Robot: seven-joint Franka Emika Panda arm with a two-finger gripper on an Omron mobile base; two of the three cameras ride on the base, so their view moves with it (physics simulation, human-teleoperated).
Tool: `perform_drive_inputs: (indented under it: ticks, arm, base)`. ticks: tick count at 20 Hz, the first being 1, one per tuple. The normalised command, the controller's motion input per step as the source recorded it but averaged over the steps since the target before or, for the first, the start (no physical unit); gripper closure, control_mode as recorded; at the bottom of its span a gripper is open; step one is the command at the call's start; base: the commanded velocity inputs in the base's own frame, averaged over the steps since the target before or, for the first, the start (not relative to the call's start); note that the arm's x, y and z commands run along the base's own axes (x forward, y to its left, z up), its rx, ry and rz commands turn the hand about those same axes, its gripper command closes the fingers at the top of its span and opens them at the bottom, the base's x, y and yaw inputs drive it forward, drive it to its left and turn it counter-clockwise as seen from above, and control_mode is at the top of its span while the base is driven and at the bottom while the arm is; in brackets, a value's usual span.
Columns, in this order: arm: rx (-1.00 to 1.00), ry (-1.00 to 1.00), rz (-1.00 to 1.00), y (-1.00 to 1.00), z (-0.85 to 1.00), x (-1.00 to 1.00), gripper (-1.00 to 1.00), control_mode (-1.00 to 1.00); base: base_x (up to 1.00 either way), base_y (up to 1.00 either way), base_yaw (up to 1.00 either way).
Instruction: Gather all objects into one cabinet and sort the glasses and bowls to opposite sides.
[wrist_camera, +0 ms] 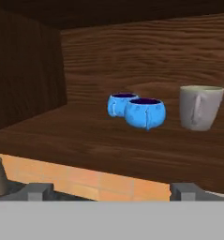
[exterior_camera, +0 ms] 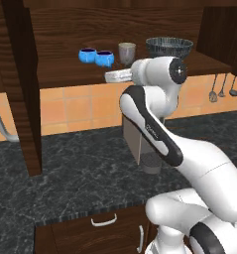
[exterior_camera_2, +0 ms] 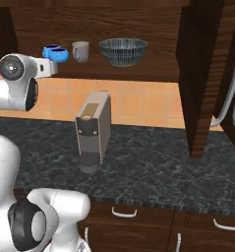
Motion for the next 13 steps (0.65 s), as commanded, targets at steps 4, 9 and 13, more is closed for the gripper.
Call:
perform_drive_inputs:
  ticks: [4,9,13]
  arm:
    - [0.02,-0.16,-0.21,-0.03,0.02,-1.00,-1.00,-1.00]
    - [0.05,-0.17,-0.45,-0.14,0.04,-0.76,-1.00,-1.00]
    - [0.02,-0.18,-0.59,-0.09,0.05,-0.46,-1.00,-1.00]
  base:
    - [0.00,0.00,0.00]
    - [0.00,0.00,0.00]
    - [0.00,0.00,0.00]
